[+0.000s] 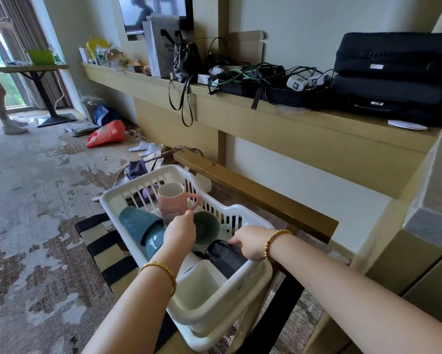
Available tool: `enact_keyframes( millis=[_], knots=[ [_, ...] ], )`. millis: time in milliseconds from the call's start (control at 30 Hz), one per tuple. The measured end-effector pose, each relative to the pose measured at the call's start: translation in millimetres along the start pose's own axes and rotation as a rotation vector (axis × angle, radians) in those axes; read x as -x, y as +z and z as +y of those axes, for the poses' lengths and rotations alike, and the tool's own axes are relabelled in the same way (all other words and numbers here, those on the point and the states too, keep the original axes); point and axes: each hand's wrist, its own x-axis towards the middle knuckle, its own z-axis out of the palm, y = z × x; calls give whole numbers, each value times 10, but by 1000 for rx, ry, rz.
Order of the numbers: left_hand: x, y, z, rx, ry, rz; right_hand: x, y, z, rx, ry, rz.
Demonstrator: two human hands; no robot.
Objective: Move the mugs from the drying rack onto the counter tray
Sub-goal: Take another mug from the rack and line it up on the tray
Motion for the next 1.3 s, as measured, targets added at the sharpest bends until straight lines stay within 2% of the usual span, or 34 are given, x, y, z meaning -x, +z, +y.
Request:
enact_keyframes(
  millis=[233,333,400,467,533,667,800,933,1100,1200,1300],
  knots=[
    [116,-257,-10,477,-9,185,-38,36,-27,-33,20,75],
    [193,-403,64,517,34,229,75,1,-7,-61,6,92],
    [286,-509,158,609,43,258,201,-77,10,-136,-8,173],
    [381,-605,271,636,70,307,331,-199,36,-295,-14,311],
    [473,-679,387,622,128,377,505,-342,82,-576,-5,442],
    [684,-801,713,677,263,432,979,-561,230,-1070,-21,598],
    [958,-899,1176,756,383,451,1514,-655,378,-1271,-70,713],
    [1317,-920,1737,740,575,432,2040,-745,584,-1397,-16,857],
    [1706,-851,2358,740,755,380,2639,-758,988,-1660,2,919],
    [1917,-838,2759,781,835,188,2961,-749,1250,-1744,-23,1076],
    [2144,-843,3171,1003,860,-37,3216,-696,1539,-1684,-28,1204]
  ],
)
